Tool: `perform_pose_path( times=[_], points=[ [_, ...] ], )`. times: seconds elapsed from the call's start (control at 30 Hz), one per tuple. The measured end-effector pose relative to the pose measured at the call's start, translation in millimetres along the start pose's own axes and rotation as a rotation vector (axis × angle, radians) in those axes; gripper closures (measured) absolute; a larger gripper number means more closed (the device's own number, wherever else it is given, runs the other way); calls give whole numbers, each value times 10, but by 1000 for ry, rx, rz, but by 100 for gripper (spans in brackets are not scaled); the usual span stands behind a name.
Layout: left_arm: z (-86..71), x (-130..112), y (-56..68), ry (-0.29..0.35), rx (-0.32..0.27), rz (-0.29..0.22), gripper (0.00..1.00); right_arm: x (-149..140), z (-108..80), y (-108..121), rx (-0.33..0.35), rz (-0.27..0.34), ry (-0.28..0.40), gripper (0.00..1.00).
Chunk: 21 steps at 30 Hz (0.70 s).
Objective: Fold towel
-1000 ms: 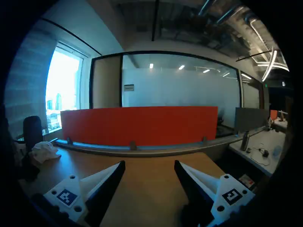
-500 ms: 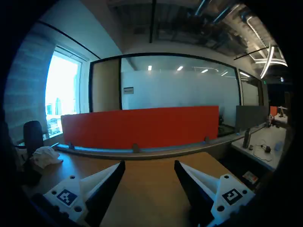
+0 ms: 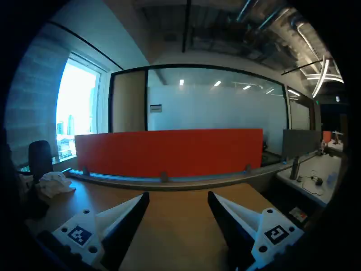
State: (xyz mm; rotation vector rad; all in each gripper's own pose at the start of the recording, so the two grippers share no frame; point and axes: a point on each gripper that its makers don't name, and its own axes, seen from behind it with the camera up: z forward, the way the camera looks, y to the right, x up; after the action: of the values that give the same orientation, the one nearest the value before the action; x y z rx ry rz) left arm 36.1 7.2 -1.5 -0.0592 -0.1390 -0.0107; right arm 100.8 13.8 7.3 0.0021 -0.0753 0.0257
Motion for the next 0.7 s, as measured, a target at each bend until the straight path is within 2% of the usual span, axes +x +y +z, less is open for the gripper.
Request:
perform_pose_path(
  times=[0.47,0.7],
  points=[
    [35,-360,3,20,-6,-6,8,-176,-86,-40,-8,-16,7,0],
    [69,-556,-9,32,7,6,8,-281,-122,-39,-8,-1,4,0]
  ],
)
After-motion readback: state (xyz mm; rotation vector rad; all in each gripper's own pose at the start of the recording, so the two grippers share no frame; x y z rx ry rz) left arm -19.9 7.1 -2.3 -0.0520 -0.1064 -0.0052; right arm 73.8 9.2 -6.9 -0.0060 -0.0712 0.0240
